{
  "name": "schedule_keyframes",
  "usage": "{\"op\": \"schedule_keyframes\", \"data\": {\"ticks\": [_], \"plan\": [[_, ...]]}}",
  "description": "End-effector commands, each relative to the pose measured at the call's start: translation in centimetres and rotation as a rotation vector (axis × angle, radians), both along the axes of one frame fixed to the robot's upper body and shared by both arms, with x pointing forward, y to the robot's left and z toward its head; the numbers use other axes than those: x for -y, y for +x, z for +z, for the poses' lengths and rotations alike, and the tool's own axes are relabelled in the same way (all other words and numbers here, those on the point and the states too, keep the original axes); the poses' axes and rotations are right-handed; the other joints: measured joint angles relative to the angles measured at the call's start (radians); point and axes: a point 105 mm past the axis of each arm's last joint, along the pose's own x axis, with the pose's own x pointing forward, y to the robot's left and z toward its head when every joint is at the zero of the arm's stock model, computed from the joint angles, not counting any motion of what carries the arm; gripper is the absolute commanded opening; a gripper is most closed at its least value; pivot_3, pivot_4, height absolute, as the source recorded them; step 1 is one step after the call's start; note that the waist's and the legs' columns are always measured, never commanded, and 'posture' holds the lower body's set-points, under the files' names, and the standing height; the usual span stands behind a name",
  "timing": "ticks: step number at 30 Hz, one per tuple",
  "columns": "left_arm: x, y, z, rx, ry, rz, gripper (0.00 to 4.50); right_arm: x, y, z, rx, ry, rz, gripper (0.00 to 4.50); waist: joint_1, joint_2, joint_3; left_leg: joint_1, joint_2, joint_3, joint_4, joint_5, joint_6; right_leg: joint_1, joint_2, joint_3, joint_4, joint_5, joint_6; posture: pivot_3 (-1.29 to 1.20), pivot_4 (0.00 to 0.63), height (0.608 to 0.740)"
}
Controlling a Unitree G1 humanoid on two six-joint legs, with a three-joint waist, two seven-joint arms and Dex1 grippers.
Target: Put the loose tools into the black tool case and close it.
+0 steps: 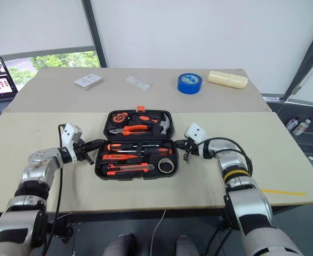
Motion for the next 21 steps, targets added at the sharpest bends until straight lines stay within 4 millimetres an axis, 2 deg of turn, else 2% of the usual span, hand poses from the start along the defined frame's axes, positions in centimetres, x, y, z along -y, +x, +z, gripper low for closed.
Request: {"op": "schedule_keyframes", "data": {"ticks": [1, 6, 10, 12, 15, 16, 17, 19, 21], "plan": [[2.0, -1.6, 1.3, 0.045, 0.004, -0.07, 0.04, -1.9, -2.1, 1.5, 0.035, 0.037, 0.102, 0.0, 0.002, 0.0, 0.0, 0.0, 0.0, 0.0, 0.0, 0.0, 0.0, 0.0, 0.0, 0.0, 0.001, 0.0, 0.0, 0.0, 0.15, 0.74], [1.7, -3.4, 0.4, 0.003, -0.013, -0.022, 0.04, -1.5, -3.5, 1.2, 0.017, 0.053, 0.075, 0.0, 0.004, 0.0, 0.0, 0.003, 0.0, 0.0, 0.0, 0.001, -0.002, 0.001, 0.0, 0.0, 0.002, 0.0, -0.001, 0.0, 0.15, 0.74], [0.5, -3.9, 0.1, -0.022, -0.008, 0.044, 0.04, -1.0, -4.1, 1.1, 0.003, 0.05, 0.057, 0.0, 0.006, 0.0, 0.0, 0.004, 0.0, 0.0, 0.0, 0.001, -0.002, 0.001, 0.0, 0.0, 0.003, 0.0, -0.002, 0.0, 0.15, 0.74], [-0.8, -3.8, 0.5, -0.017, 0.0, 0.087, 0.04, 0.0, -3.8, 1.2, -0.031, 0.054, 0.01, 0.0, 0.006, 0.0, 0.0, 0.004, 0.0, 0.0, 0.0, 0.001, -0.002, 0.001, 0.0, 0.0, 0.003, -0.001, -0.002, 0.0, 0.15, 0.74], [-3.4, -3.9, 1.1, -0.106, 0.01, 0.158, 0.68, 1.6, -3.7, 2.5, -0.134, 0.065, -0.057, 0.76, 0.006, 0.0, 0.0, 0.004, 0.0, 0.0, 0.0, 0.002, -0.002, 0.001, 0.0, 0.0, 0.003, -0.001, -0.002, 0.0, 0.15, 0.74], [-4.1, -3.8, 1.0, -0.15, 0.032, 0.19, 1.11, 1.9, -3.5, 3.1, -0.137, 0.068, -0.078, 1.15, 0.006, 0.0, 0.0, 0.004, 0.0, 0.0, 0.0, 0.002, -0.002, 0.0, 0.0, 0.001, 0.003, -0.001, -0.002, 0.0, 0.15, 0.74], [-4.3, -3.9, 1.3, -0.176, 0.025, 0.194, 1.47, 2.0, -3.5, 3.5, -0.153, 0.07, -0.094, 1.46, 0.006, 0.0, 0.0, 0.004, 0.001, 0.0, 0.0, 0.002, -0.002, 0.0, 0.0, 0.0, 0.003, -0.001, -0.003, 0.0, 0.15, 0.74], [-3.8, -4.1, 3.1, -0.241, -0.104, 0.143, 2.24, 3.0, -3.0, 3.6, -0.241, -0.018, -0.205, 2.21, 0.009, 0.0, 0.0, 0.004, 0.001, 0.0, 0.0, 0.001, -0.002, 0.001, 0.0, 0.0, 0.003, -0.001, -0.003, 0.0, 0.15, 0.74], [-3.2, -3.8, 4.4, -0.299, -0.15, 0.118, 2.91, 3.2, -2.7, 4.5, -0.368, -0.022, -0.281, 2.84, 0.016, 0.0, 0.0, 0.004, 0.0, 0.0, 0.001, 0.001, -0.002, 0.0, 0.0, 0.0, 0.003, -0.001, -0.003, 0.0, 0.15, 0.74]]}}
